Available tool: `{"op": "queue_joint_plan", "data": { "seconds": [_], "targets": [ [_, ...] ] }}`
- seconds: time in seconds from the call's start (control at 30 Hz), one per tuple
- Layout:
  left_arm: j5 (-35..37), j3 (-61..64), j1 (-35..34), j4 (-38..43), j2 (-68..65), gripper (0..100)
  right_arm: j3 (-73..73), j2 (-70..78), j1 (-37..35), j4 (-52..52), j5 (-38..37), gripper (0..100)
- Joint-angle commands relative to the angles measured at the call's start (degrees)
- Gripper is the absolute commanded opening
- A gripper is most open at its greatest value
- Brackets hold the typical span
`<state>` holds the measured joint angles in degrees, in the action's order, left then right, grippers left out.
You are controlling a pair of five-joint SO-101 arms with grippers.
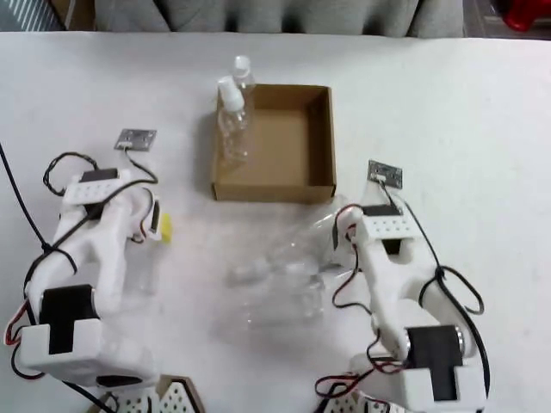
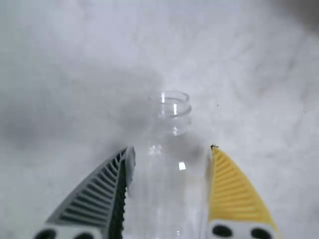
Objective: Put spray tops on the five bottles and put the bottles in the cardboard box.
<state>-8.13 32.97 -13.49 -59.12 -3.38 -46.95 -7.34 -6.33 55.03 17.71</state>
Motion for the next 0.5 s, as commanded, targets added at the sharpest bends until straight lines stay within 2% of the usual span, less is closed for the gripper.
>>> {"op": "queue_joint_plan", "data": {
  "seconds": [0.0, 0.1, 0.2, 0.47],
  "targets": [
    [-0.70, -2.46, -1.19, 1.14, 0.57, 2, 6.68, 2.59, 4.79, 6.90, -0.26, 1.5],
    [-0.70, -2.37, -1.19, 1.05, 0.40, 2, 10.11, 2.77, 8.13, 10.42, -1.49, 1.6],
    [-0.70, -2.37, -1.19, 1.05, 0.40, 2, 13.45, 2.77, 9.98, 14.20, -6.86, 1.6],
    [-0.70, -2.37, -1.19, 1.05, 0.40, 2, 17.58, 2.77, 7.34, 24.75, -11.52, 1.7]
  ]
}}
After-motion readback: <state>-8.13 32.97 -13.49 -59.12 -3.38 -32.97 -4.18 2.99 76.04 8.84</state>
